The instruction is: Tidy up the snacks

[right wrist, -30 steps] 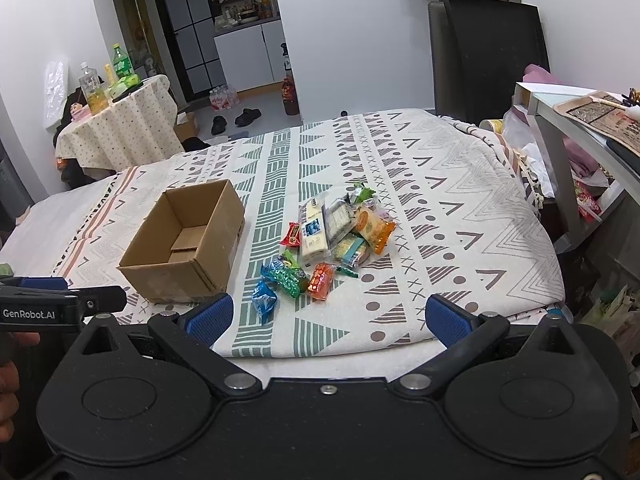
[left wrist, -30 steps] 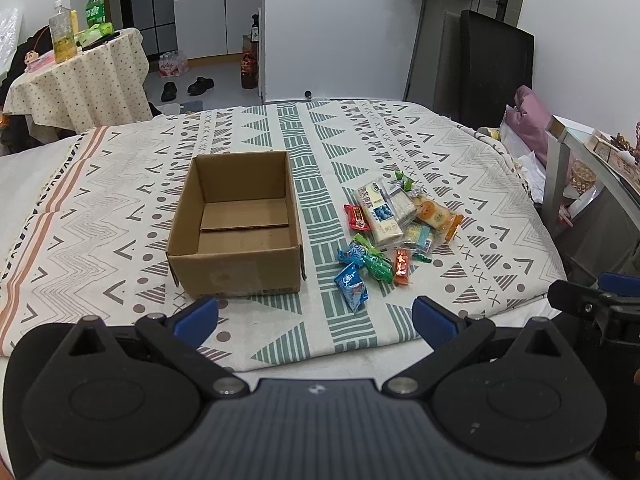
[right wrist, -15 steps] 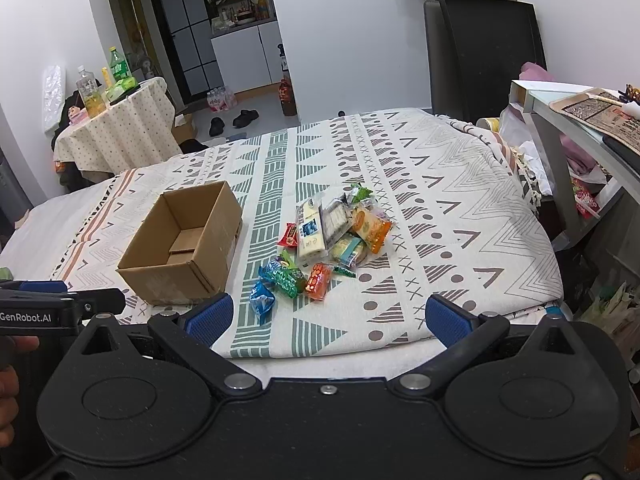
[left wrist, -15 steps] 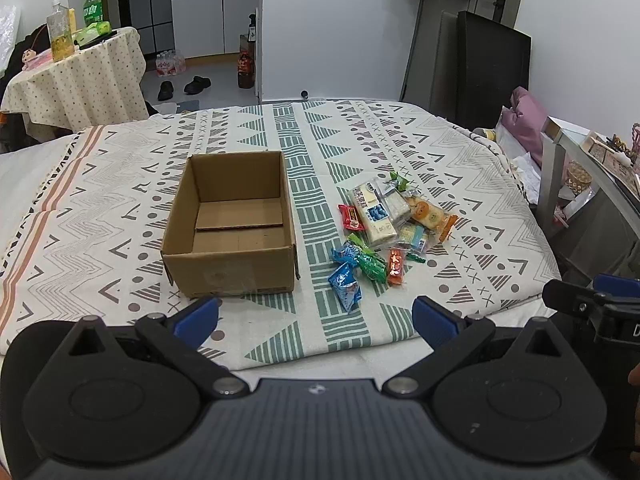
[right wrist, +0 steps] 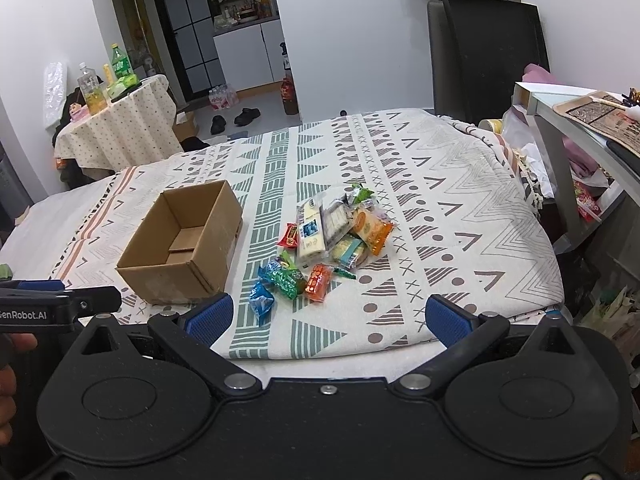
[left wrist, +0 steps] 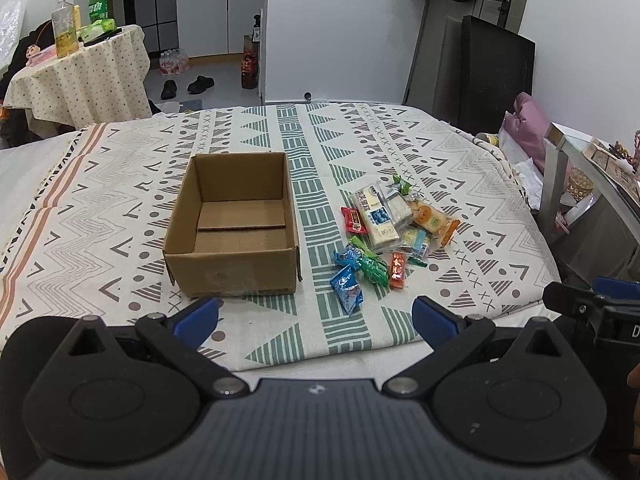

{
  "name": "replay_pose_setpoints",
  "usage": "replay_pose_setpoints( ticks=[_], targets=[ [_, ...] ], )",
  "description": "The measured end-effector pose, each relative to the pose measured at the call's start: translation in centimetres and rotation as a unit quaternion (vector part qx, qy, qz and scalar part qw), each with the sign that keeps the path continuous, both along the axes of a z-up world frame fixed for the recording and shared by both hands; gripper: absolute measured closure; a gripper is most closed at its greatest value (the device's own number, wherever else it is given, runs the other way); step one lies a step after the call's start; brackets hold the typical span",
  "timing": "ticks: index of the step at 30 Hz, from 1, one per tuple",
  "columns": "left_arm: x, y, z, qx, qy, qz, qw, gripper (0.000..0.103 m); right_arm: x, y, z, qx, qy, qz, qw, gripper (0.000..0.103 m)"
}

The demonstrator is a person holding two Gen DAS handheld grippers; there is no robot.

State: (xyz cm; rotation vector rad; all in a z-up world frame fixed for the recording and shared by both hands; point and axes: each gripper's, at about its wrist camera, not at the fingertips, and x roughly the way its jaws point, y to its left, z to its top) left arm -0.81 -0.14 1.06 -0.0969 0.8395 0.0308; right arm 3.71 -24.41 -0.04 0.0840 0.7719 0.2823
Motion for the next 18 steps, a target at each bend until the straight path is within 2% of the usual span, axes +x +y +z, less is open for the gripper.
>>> replay_pose_setpoints(
  ticks=[7,18],
  targets=[
    [1.2,-0.5,-0.8,-0.006,0.007,0.0,1.0,0.0,0.8,-0.5,-0.5,0.003,0.001,-0.001,1.0,0.0],
    [4.1,-2.0,-3.4,-0.011,0.02,0.0,0.9997,0.001,3.3,-1.7,-3.0,0.022,0.012,-0.01,1.0,0.0]
  ],
)
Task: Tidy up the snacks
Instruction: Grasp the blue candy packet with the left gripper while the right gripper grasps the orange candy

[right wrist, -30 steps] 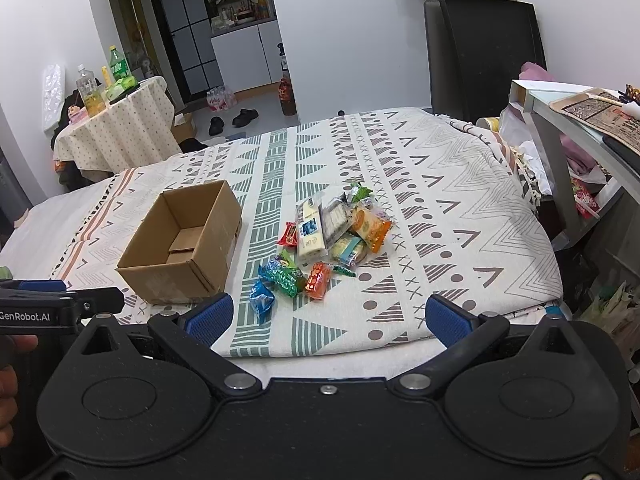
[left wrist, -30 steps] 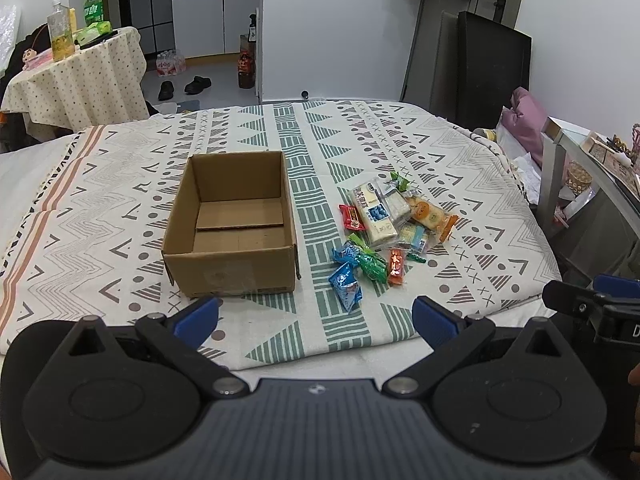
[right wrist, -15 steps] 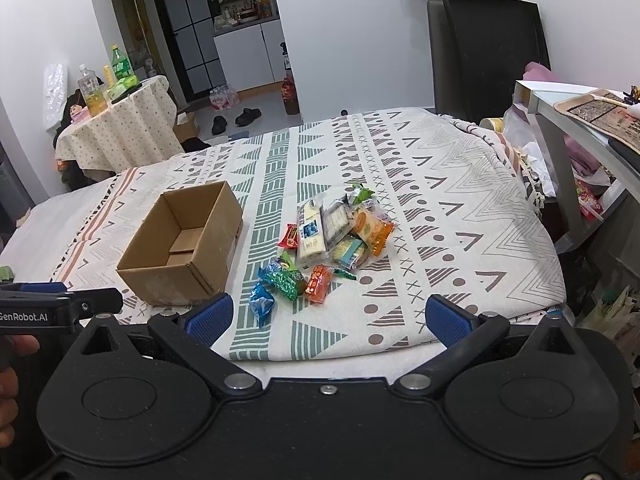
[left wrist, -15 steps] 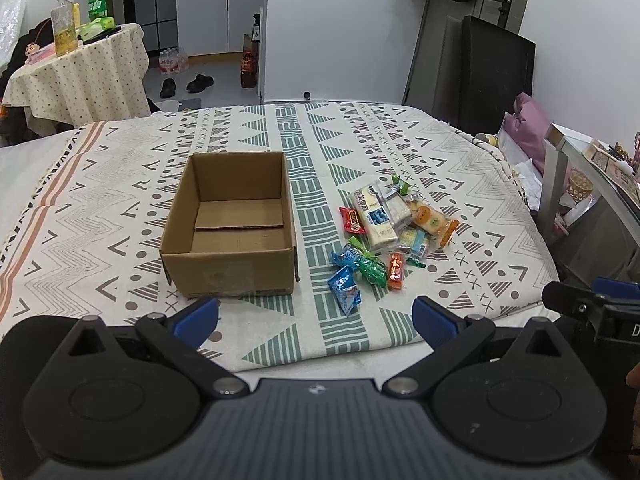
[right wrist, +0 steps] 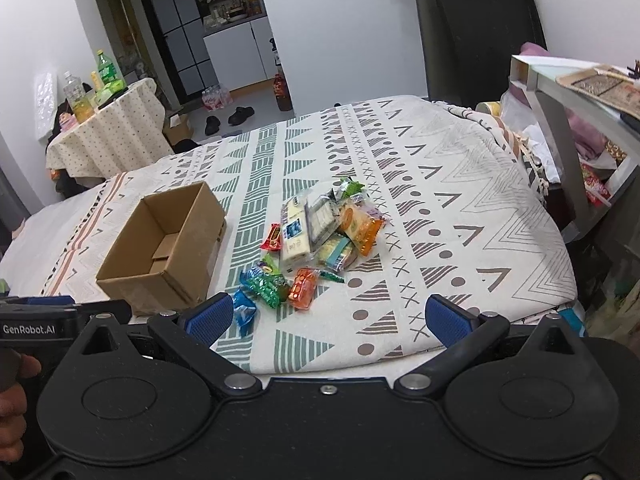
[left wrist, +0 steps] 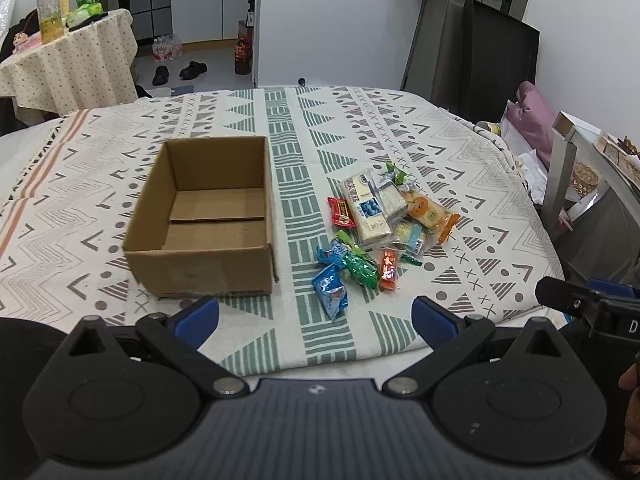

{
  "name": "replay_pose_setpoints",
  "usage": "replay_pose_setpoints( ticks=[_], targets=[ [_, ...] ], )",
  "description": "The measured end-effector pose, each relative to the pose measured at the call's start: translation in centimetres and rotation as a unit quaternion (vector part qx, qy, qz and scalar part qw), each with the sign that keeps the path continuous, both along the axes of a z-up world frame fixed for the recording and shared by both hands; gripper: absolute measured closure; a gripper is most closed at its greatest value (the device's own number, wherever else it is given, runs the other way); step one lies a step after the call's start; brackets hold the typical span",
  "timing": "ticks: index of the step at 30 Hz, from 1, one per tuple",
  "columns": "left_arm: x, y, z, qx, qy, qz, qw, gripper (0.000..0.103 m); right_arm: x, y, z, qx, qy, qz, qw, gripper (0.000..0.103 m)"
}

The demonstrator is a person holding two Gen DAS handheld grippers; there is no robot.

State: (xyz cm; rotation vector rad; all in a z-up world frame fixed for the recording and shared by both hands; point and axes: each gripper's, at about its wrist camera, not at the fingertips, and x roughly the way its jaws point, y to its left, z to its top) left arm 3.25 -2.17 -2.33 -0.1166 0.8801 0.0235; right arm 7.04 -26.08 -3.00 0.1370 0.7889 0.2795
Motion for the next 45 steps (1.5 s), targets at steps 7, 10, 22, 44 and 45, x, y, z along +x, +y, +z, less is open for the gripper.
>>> replay_pose_setpoints(
  ticks=[7,10,22,44,45],
  targets=[
    [1.9,-1.1,-2.4,-0.003,0.016,-0.002,0.9999,0.003,1.9,-0.6,-2.0,0.002,0.018,0.0,1.0,0.002],
    [2.6,-1.5,-3.4,-0.002,0.023,0.0,0.9997,0.003,2.7,-0.9,-3.2,0.007,0.032,0.001,0.999,0.004],
    [6.1,-2.3,-8.0,0.001,0.07,0.02,0.9973,0.014,5.5,-1.4,-7.0,0.037,0.077,-0.007,0.996,0.009],
    [11.7,-2.1,-14.1,-0.019,0.122,0.058,0.9907,0.046,10.9,0.4,-13.3,0.137,0.149,0.0,0.979,0.036],
    [11.9,-2.1,-14.4,-0.023,0.123,0.059,0.9904,0.05,11.0,0.4,-13.4,0.141,0.15,0.0,0.979,0.037]
  ],
)
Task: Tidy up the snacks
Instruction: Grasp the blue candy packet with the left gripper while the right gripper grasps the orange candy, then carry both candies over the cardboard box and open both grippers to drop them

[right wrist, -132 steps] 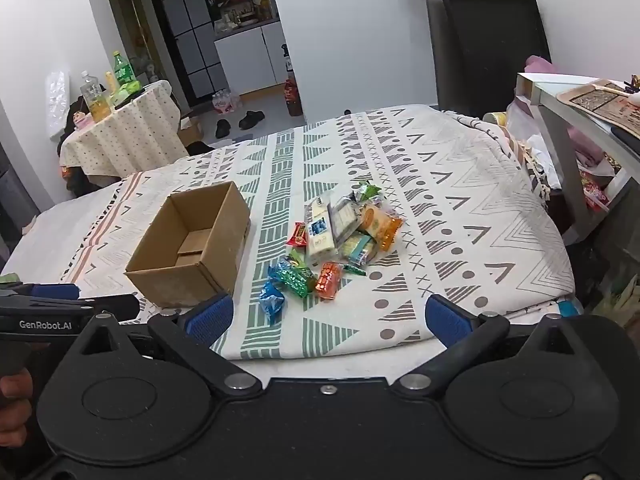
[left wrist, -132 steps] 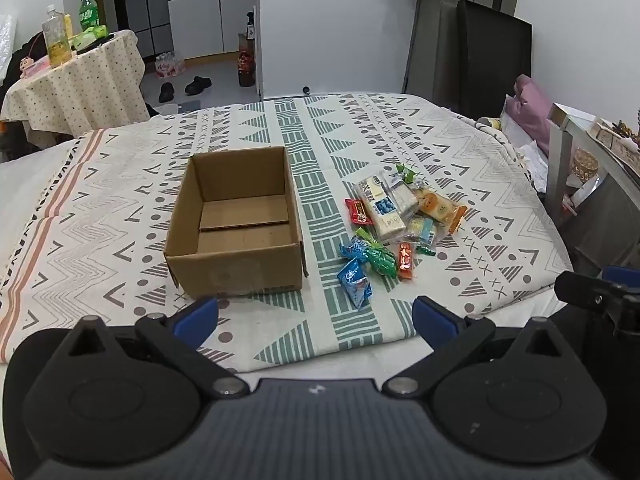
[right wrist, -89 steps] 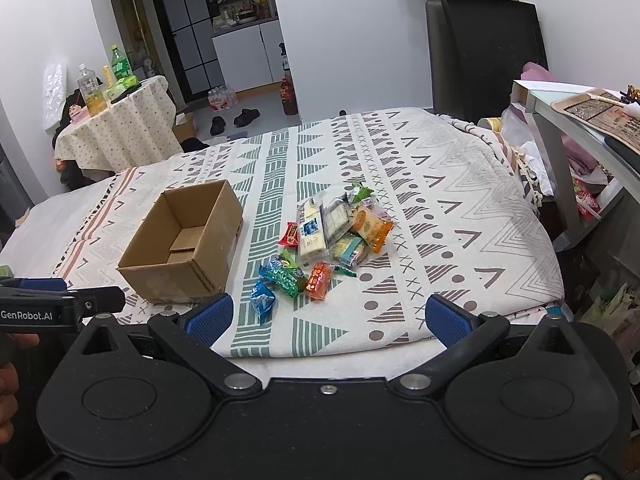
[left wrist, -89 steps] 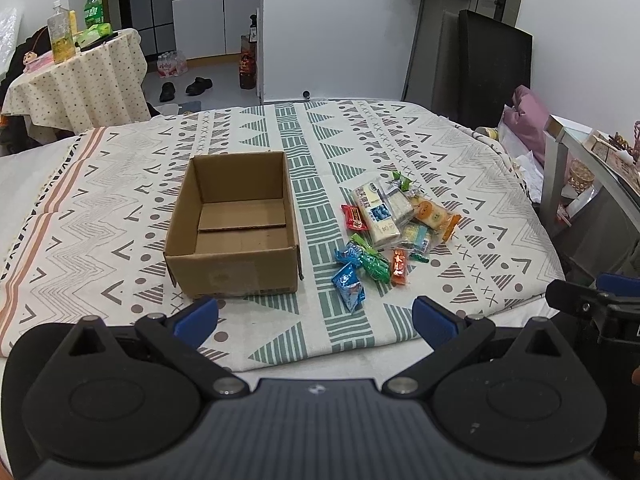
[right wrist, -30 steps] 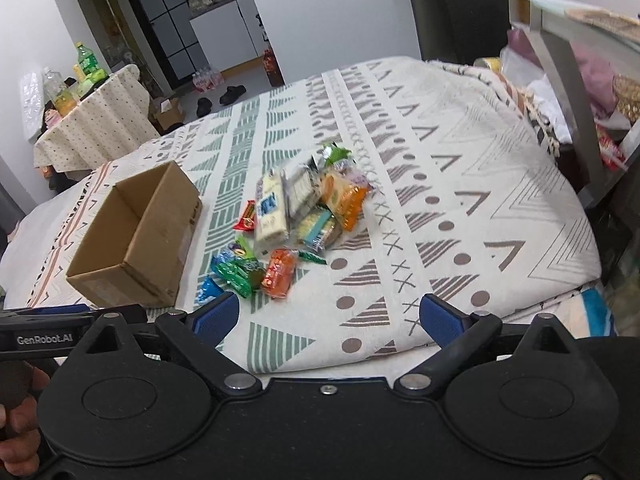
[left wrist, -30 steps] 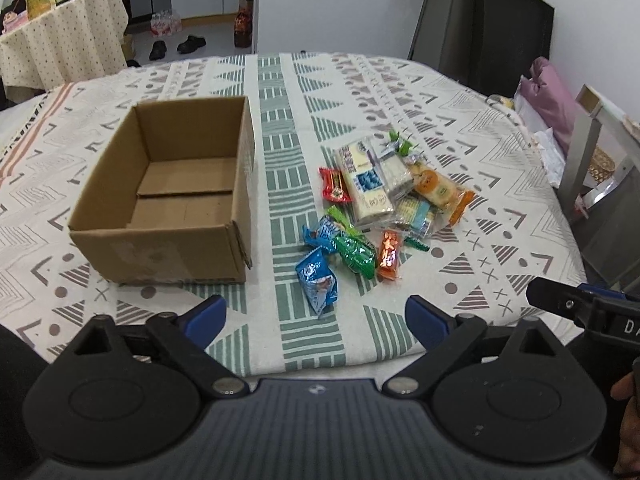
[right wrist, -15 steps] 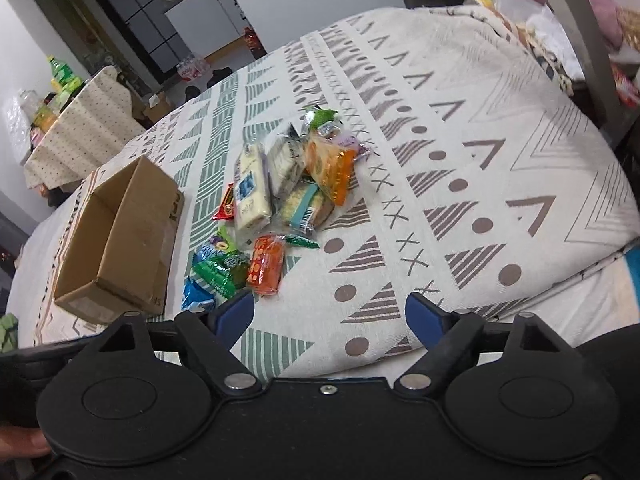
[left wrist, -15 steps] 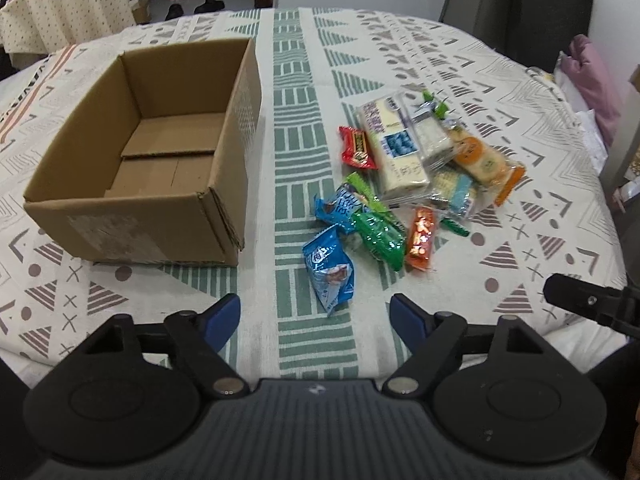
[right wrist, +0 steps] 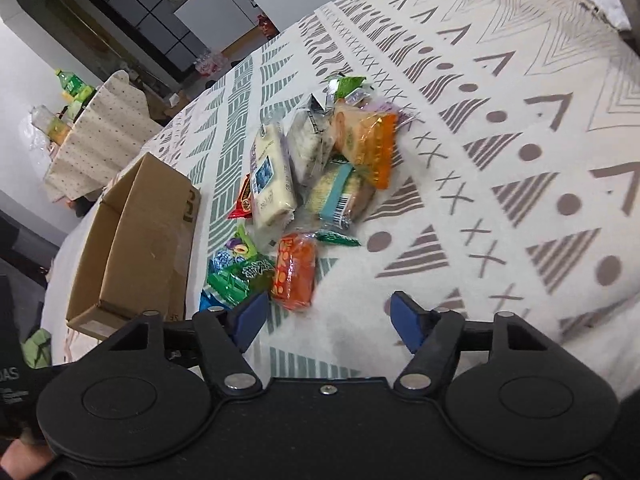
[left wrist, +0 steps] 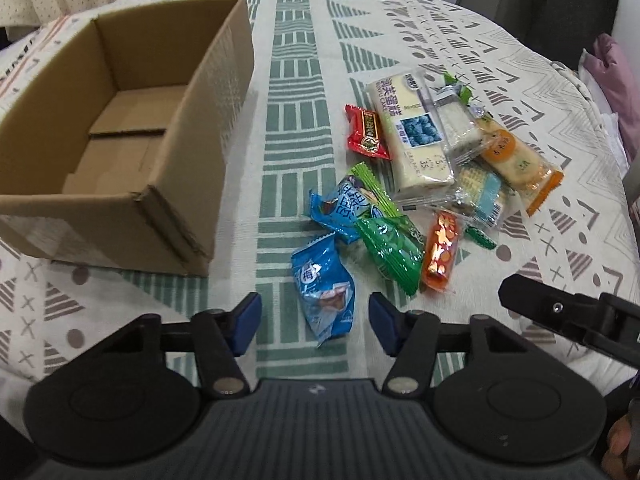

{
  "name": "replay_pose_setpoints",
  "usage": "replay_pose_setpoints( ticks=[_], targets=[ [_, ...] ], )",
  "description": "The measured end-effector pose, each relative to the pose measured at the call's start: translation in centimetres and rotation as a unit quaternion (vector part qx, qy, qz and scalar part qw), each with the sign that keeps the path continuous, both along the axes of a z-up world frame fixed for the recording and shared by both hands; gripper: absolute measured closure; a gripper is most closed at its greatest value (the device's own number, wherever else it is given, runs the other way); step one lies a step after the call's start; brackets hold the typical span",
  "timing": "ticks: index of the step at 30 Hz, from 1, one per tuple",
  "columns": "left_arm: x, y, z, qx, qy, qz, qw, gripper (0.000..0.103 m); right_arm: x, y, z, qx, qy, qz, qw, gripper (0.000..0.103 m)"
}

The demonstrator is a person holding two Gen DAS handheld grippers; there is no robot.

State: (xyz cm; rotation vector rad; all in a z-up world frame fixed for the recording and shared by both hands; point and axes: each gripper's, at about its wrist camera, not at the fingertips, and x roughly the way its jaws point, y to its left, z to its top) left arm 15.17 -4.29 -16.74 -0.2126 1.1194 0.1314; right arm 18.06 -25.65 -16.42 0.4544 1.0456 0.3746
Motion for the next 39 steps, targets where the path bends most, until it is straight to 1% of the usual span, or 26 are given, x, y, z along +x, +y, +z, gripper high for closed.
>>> replay_pose_setpoints(
  ticks=[2,3,4,8,13,16,19,22,24,26,28,33,39],
  targets=[
    [0.4,0.0,-0.5,-0.004,0.004,0.001,1.0,0.059,0.4,0.0,-0.2,0.011,0.002,-0.002,1.0,0.039],
    [0.6,-0.1,-0.8,-0.007,0.007,0.002,0.9999,0.07,0.6,0.0,-0.4,0.016,0.003,-0.004,1.0,0.04],
    [0.7,0.0,-1.0,-0.011,0.01,0.004,0.9999,0.075,0.8,0.0,-0.5,0.02,0.004,-0.006,1.0,0.041],
    [0.6,0.1,-0.8,-0.006,0.001,0.014,0.9999,0.078,1.4,0.4,-0.9,0.035,0.006,-0.01,0.999,0.044],
    [0.3,0.3,-0.2,-0.006,-0.002,0.026,0.9997,0.078,2.0,1.6,-1.2,0.033,0.004,-0.006,0.999,0.044],
    [0.1,0.7,0.1,-0.01,-0.003,0.037,0.9993,0.078,2.4,2.5,-1.3,0.026,0.0,-0.003,1.0,0.047],
    [-0.1,0.8,0.4,-0.004,-0.007,0.04,0.9992,0.078,2.7,3.5,-1.5,0.006,-0.004,-0.003,1.0,0.052],
    [-0.3,1.1,0.6,-0.002,-0.006,0.045,0.9989,0.078,3.0,4.1,-2.0,-0.006,0.001,-0.008,1.0,0.062],
    [-0.3,1.2,0.7,0.0,-0.006,0.05,0.9987,0.078,3.2,4.3,-2.4,-0.006,0.003,-0.005,1.0,0.077],
    [-0.4,1.3,0.8,-0.002,-0.006,0.054,0.9985,0.078,3.0,4.4,-2.3,-0.003,-0.001,-0.001,1.0,0.084],
    [-0.6,1.3,1.2,-0.002,-0.008,0.054,0.9985,0.078,2.5,4.5,-1.8,-0.009,-0.01,0.003,1.0,0.086],
    [-1.3,1.0,2.6,-0.003,-0.02,0.052,0.9984,0.079,1.1,3.5,-0.3,0.003,-0.017,-0.003,1.0,0.088],
    [-2.4,0.9,5.1,-0.005,-0.048,0.047,0.9977,0.078,-0.2,2.5,2.0,0.011,-0.04,-0.016,0.999,0.088]
  ],
)
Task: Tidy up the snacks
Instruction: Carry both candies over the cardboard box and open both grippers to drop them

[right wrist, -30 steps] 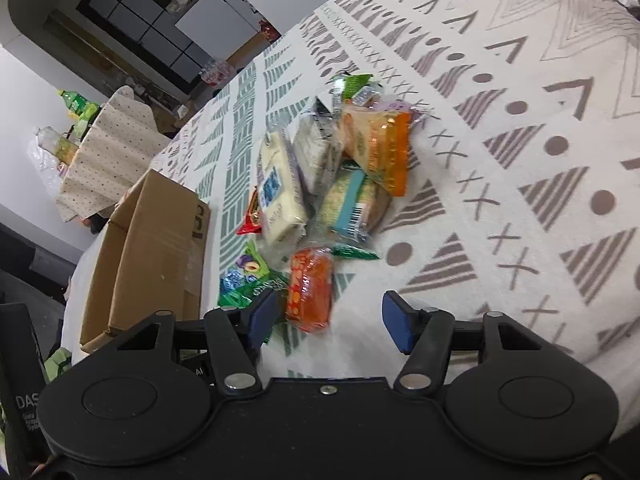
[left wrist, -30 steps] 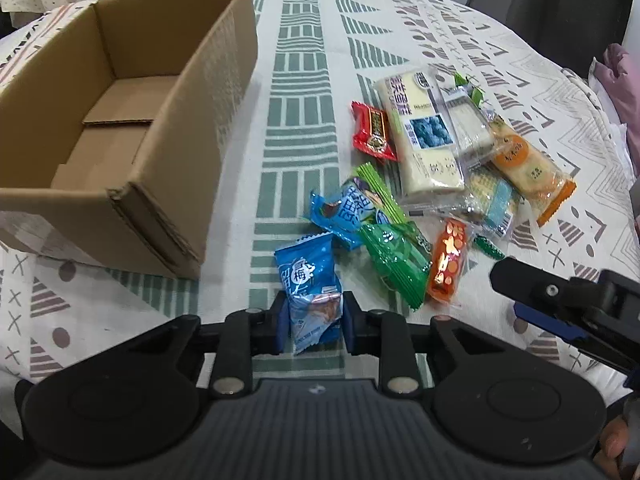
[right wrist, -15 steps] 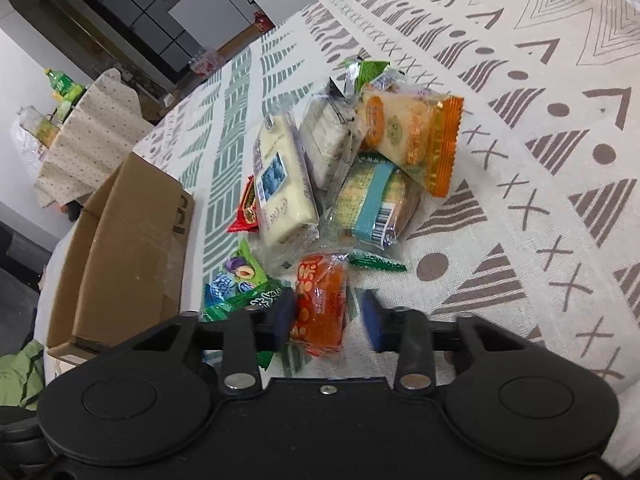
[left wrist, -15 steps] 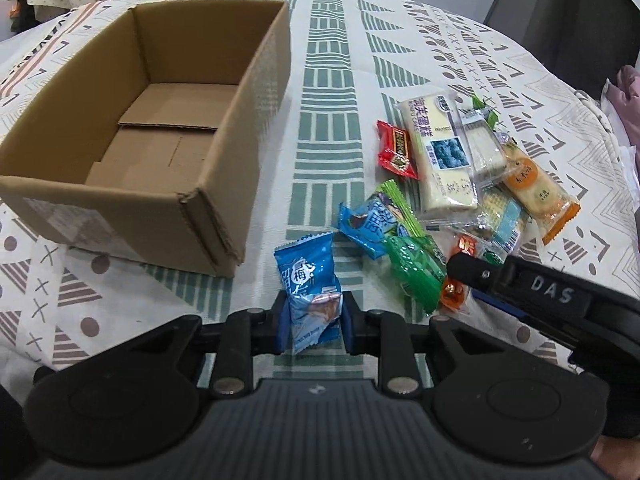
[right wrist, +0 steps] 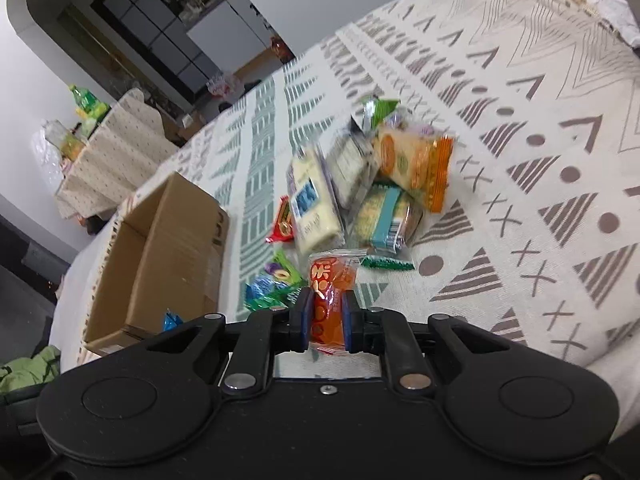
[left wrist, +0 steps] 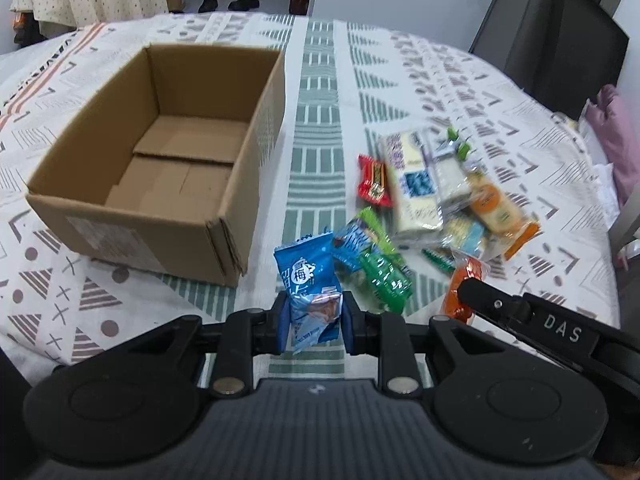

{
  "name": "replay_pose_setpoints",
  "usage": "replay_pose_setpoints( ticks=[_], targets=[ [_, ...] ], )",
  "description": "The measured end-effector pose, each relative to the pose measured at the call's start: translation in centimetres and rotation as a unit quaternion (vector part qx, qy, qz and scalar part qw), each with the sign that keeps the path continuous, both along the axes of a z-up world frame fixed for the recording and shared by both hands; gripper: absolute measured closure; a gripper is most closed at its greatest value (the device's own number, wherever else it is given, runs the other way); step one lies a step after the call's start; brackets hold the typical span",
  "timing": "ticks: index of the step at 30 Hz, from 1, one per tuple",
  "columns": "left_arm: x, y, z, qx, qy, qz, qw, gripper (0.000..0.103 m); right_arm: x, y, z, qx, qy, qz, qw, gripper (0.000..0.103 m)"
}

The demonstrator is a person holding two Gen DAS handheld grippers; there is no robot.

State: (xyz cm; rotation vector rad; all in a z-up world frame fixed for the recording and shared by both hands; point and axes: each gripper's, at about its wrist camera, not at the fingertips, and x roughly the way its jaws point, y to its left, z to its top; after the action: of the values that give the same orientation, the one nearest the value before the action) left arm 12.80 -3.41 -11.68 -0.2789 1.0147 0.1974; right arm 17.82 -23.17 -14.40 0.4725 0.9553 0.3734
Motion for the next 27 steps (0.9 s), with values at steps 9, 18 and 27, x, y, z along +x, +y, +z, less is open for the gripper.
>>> replay_pose_setpoints(
  ticks=[9,18,27],
  targets=[
    [-1.4,1.0,3.4,-0.002,-0.041,0.0,0.9992,0.078,-1.7,0.6,3.3,0.006,-0.037,-0.006,0.999,0.088],
    [-2.2,3.2,6.4,-0.005,-0.077,0.002,0.997,0.079,-2.6,2.8,6.6,0.012,-0.077,0.002,0.997,0.088],
    [-2.0,6.4,7.9,-0.007,-0.094,0.017,0.9954,0.079,-2.3,5.5,8.6,0.013,-0.105,0.016,0.994,0.088]
  ],
)
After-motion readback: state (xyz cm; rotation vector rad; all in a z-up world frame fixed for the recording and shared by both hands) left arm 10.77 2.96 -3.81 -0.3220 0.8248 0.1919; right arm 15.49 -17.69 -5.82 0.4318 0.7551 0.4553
